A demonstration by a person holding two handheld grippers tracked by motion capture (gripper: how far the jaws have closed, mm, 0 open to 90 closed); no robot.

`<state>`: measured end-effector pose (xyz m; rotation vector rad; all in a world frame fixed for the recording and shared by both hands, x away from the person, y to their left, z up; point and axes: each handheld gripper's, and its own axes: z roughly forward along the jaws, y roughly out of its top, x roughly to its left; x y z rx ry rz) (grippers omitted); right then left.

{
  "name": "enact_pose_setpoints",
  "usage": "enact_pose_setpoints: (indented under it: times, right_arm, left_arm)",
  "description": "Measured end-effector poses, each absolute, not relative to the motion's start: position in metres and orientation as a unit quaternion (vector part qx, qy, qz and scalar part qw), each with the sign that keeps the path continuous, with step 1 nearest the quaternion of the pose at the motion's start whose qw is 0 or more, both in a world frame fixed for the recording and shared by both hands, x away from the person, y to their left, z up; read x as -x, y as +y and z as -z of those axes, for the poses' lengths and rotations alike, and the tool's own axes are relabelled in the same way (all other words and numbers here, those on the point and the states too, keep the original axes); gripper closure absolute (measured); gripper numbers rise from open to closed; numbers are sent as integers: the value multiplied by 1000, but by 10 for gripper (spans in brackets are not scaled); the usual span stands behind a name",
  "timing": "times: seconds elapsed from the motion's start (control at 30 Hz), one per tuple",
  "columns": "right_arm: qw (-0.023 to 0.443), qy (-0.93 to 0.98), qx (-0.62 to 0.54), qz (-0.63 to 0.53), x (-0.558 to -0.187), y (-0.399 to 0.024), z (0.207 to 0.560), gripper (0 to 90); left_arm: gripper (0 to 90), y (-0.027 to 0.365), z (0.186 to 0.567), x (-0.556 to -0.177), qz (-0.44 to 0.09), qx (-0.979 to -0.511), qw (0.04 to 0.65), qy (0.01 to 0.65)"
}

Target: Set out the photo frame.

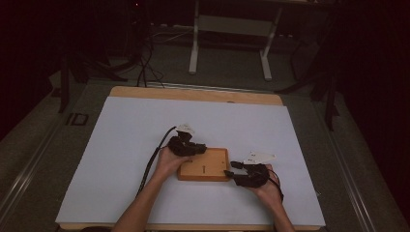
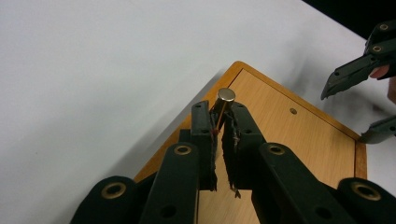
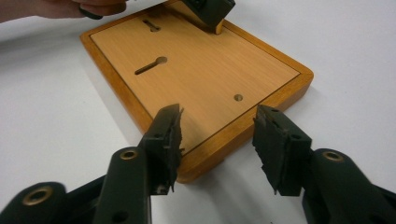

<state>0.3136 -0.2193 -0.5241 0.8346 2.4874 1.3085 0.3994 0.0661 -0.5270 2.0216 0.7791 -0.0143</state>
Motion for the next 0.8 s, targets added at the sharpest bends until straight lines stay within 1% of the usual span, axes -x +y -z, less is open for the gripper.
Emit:
enact_pose_setpoints:
  times: [0.17,0.37,0.5,0.67,0.8]
  right_arm:
    - [107,844,-277,-446,-311,-221,523,446]
    - [110,845,-268,-450,-310,-221,522,406]
    - [115,849,-261,-445,-310,-219,523,342]
    - [101,859,-255,-431,-310,-214,527,291]
    - [101,866,-255,-418,-312,-210,532,261]
  left_arm:
    - [833,68,528,-403,21,-821,473,320]
    - [833,70,529,-407,35,-815,477,327]
    - [834,72,530,-412,55,-810,480,332]
    - [834,72,530,-415,66,-810,478,335]
    - [835,72,529,-417,71,-812,472,336]
